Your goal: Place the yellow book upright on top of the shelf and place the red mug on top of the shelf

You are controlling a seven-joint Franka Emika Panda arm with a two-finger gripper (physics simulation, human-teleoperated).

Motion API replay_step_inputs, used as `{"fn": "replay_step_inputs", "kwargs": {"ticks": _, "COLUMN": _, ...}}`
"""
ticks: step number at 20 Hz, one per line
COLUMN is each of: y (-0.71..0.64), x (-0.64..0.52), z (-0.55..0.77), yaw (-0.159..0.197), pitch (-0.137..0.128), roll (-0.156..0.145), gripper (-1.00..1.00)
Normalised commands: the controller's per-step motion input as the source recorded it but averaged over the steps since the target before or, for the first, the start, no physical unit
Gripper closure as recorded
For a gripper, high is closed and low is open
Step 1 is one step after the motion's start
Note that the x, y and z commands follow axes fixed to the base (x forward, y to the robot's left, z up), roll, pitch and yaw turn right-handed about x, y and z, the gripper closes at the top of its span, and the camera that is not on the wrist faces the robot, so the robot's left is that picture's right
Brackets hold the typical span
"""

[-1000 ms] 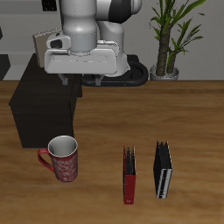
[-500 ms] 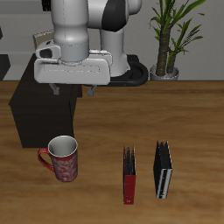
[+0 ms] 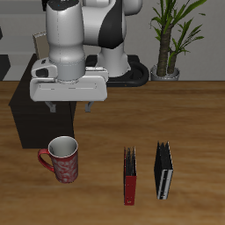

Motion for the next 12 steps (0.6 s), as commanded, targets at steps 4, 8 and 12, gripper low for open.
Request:
{"fn": "replay_step_inputs", "kwargs": {"ticks": 4, "y": -0.02, "x": 0.13, "z": -0.4, "yaw": -0.004, "pitch": 0.027, "roll": 0.0, "gripper": -1.0}}
{"fn": "replay_step_inputs", "kwargs": {"ticks": 8, "y": 0.04, "x": 0.11, "z": -0.41, "yaw": 0.005, "pitch": 0.03, "roll": -0.02, "gripper": -1.0}}
{"fn": "replay_step_inputs", "kwargs": {"ticks": 12, "y": 0.22, "x": 0.08, "z": -0.44, "yaw": 0.009, "pitch": 0.016, "roll": 0.006, "gripper": -1.0}}
